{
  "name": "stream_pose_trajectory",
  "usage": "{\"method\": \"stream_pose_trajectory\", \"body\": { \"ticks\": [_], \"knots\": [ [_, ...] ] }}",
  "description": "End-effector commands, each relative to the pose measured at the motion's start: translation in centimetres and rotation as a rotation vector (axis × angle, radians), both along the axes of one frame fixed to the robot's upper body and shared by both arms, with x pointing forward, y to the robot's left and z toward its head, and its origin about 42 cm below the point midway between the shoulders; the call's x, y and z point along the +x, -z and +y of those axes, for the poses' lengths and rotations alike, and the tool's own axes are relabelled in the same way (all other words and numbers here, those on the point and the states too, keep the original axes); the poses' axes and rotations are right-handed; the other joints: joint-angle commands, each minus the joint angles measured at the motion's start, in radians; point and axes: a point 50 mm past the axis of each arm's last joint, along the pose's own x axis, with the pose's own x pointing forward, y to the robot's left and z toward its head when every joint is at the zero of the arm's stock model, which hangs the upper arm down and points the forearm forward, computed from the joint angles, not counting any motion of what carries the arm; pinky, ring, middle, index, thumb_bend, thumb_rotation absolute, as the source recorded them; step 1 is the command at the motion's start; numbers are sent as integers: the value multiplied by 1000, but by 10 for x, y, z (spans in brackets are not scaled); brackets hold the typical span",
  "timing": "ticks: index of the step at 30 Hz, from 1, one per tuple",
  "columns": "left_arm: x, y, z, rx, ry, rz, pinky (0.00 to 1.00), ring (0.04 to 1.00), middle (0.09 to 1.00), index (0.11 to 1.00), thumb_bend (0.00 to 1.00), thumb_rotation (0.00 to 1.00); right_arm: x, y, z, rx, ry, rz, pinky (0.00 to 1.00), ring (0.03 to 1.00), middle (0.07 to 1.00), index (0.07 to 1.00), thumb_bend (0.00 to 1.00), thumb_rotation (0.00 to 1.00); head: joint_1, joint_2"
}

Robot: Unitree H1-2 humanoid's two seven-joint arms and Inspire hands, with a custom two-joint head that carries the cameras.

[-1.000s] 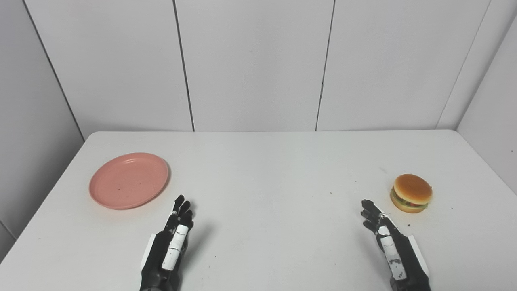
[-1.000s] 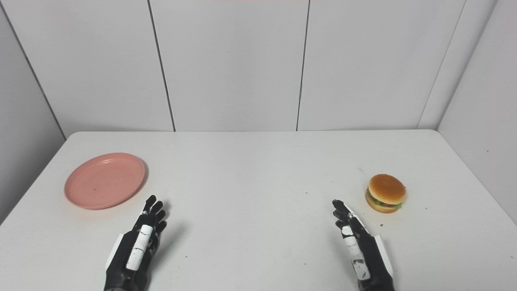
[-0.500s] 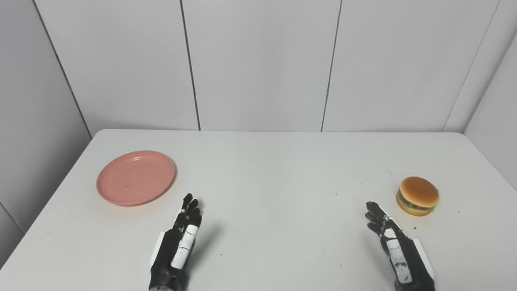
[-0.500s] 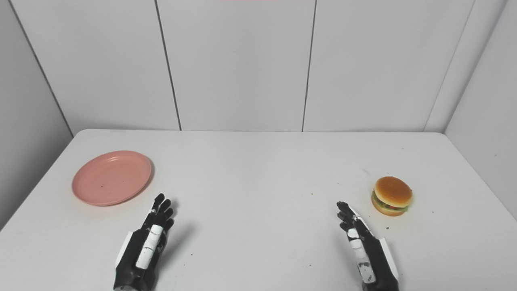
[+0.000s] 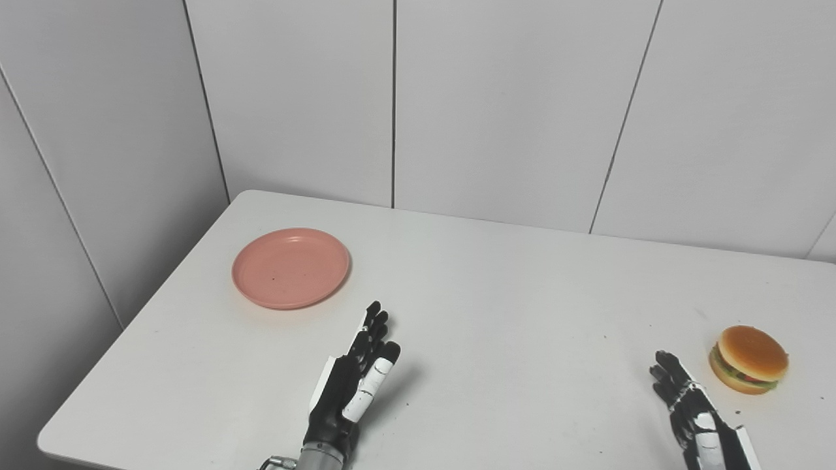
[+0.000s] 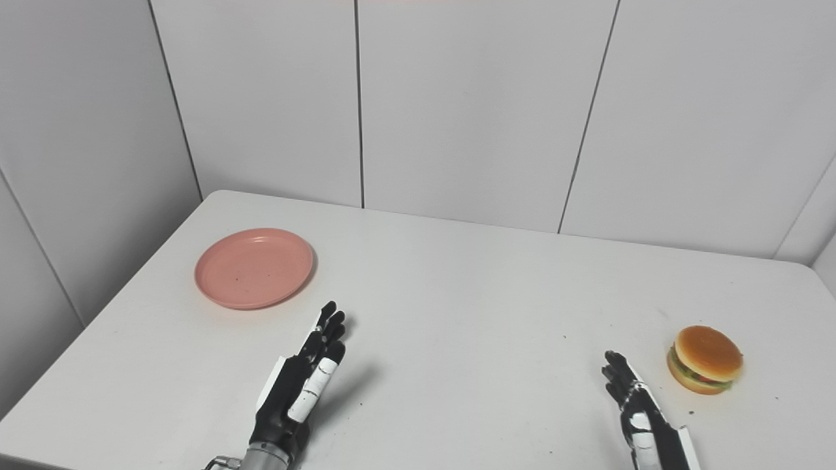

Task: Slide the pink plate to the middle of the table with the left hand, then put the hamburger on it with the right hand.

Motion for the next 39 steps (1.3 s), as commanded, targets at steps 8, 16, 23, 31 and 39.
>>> {"method": "stream_pose_trajectory", "body": {
  "ticks": [8, 16, 23, 31, 39],
  "knots": [
    [2, 28, -36, -40, 42, 59, 1000, 995, 989, 980, 797, 765, 27, 43, -43, -42, 78, 175, 986, 948, 936, 867, 894, 1000, 17, -47],
    [2, 32, -33, -32, 37, 59, 1000, 989, 986, 974, 790, 755, 26, 46, -40, -39, 70, 178, 998, 956, 944, 883, 891, 1000, 13, -79],
    [1, 32, -35, -63, 41, 52, 1000, 990, 986, 974, 803, 754, 24, 48, -40, -35, 74, 180, 990, 945, 936, 872, 885, 1000, 11, -86],
    [27, -16, -24, -95, 17, -98, 971, 957, 951, 956, 789, 754, 21, 45, -37, -26, 81, 181, 978, 933, 924, 856, 897, 1000, -7, -65],
    [71, -92, 4, -125, -35, -317, 915, 883, 881, 898, 918, 789, 17, 44, -27, -15, 83, 180, 969, 943, 939, 873, 913, 1000, -21, -61]
  ]
}}
